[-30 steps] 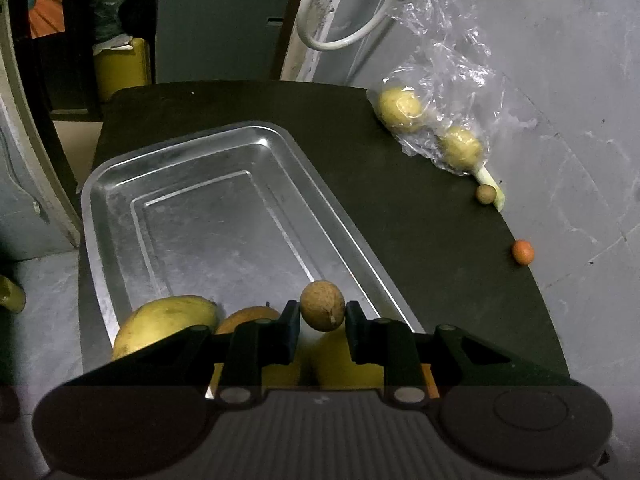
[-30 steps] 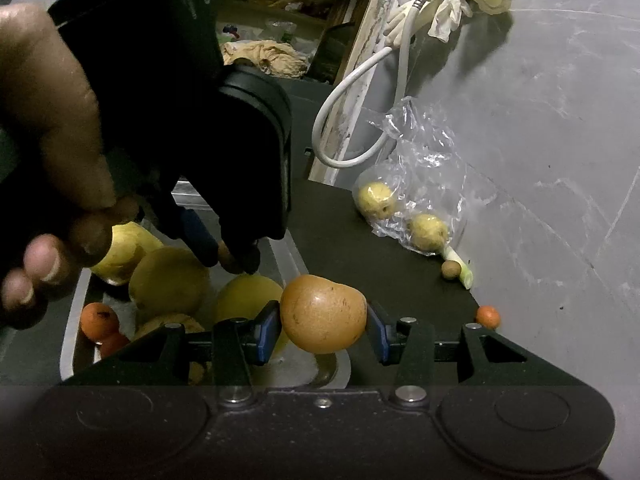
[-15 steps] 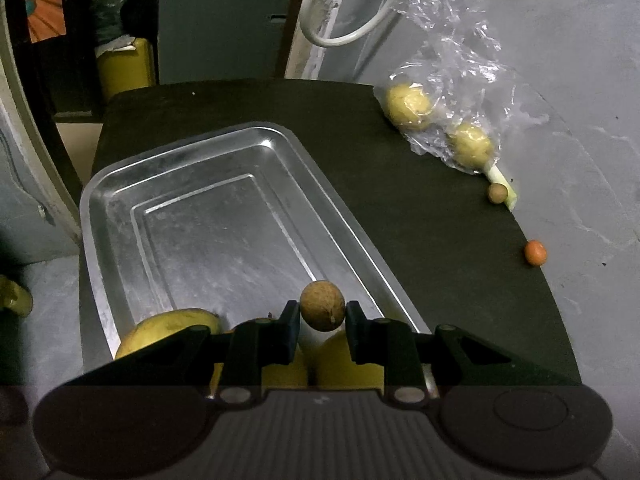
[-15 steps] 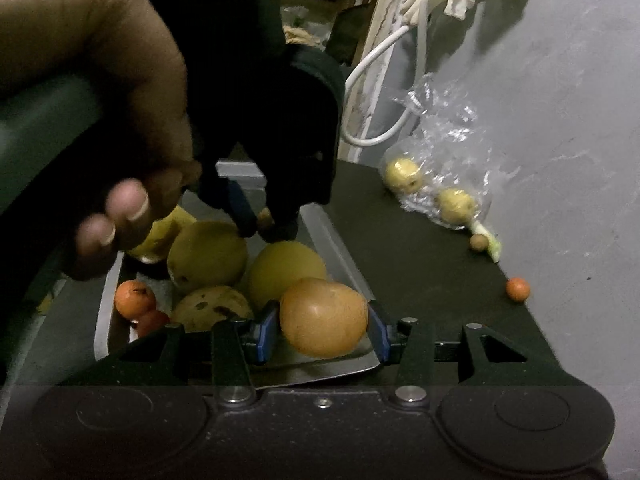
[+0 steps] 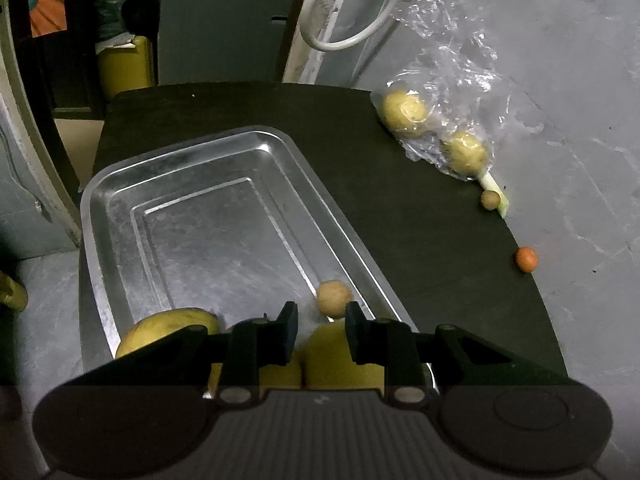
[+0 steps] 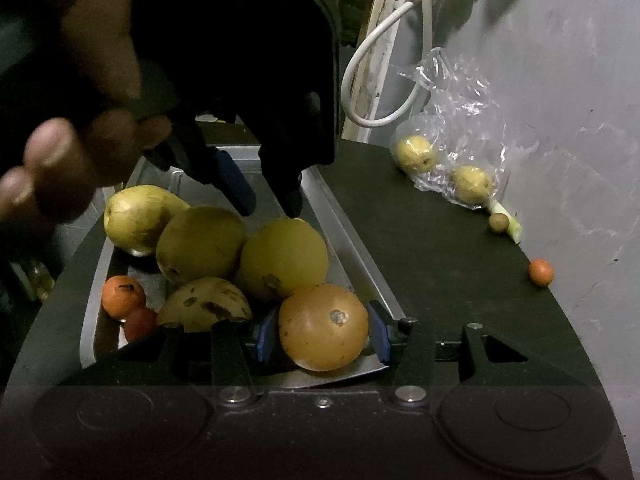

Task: Organize fruits
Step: 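Carry the kiwi and brown pear into the metal tray and open both tools, then move both tools back from the tray toward the bag and loose fruits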

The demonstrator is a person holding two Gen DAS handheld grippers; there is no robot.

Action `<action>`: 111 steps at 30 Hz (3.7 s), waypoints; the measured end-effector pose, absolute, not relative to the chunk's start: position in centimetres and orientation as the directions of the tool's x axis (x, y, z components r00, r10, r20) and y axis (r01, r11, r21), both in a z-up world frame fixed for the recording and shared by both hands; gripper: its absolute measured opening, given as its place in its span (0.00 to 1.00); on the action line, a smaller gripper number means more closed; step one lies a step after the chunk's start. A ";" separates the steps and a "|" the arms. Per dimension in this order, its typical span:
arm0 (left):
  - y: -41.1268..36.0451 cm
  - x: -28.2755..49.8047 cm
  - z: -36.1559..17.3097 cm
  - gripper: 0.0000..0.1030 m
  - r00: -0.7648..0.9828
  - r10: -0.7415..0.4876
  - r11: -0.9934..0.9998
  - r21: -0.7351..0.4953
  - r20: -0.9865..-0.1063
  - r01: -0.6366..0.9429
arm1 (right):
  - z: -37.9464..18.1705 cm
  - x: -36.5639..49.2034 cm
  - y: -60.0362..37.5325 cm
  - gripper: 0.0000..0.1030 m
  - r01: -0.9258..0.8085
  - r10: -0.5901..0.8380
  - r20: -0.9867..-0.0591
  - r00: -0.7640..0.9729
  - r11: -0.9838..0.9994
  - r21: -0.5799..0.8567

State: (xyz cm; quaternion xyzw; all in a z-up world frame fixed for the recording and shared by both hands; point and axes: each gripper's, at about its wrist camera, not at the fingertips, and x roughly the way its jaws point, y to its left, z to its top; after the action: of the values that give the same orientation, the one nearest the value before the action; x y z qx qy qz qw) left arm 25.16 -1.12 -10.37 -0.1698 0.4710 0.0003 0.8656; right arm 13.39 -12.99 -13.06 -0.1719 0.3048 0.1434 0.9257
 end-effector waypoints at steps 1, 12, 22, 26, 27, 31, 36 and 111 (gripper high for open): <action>-1.2 25.1 -10.3 0.27 0.555 -0.161 0.942 -0.295 -0.816 -0.160 | -13.0 13.3 -13.0 0.48 -0.372 0.162 -0.613 0.773 0.899 -0.232; -1.4 22.9 -8.2 0.62 0.594 -0.145 0.944 -0.290 -0.791 -0.155 | -9.8 11.9 -14.8 0.89 -0.383 0.214 -0.592 0.777 0.907 -0.174; -1.0 17.9 -4.4 0.98 0.674 -0.120 0.959 -0.260 -0.729 -0.111 | -5.7 8.4 -15.9 0.99 -0.392 0.247 -0.569 0.784 0.908 -0.146; -0.2 14.6 -4.3 0.99 0.683 -0.079 0.967 -0.221 -0.726 -0.123 | -4.6 5.7 -16.4 0.99 -0.406 0.246 -0.581 0.776 0.900 -0.161; 0.1 13.7 -4.4 0.99 0.680 -0.072 0.967 -0.218 -0.730 -0.131 | -4.3 4.9 -16.5 0.99 -0.407 0.242 -0.584 0.775 0.898 -0.167; 0.8 10.3 -5.4 0.99 0.657 -0.064 0.969 -0.204 -0.751 -0.139 | -3.5 2.5 -17.3 0.99 -0.399 0.227 -0.601 0.766 0.901 -0.169; 0.8 6.0 -6.9 0.99 0.639 -0.067 0.978 -0.178 -0.766 -0.111 | -2.7 0.2 -18.5 0.99 -0.378 0.192 -0.628 0.754 0.909 -0.176; -14.1 33.9 -8.2 0.99 0.538 -0.088 0.996 -0.084 -0.839 0.033 | -8.5 24.1 -27.9 0.99 -0.044 -0.021 -0.600 0.800 0.995 -0.094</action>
State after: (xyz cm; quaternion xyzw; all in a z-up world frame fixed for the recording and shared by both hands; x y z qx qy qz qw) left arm 33.95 -14.06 -8.18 -0.0289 0.4795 -0.0346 0.8764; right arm 24.14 -27.92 -8.54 -0.0515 0.3164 0.0062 0.9472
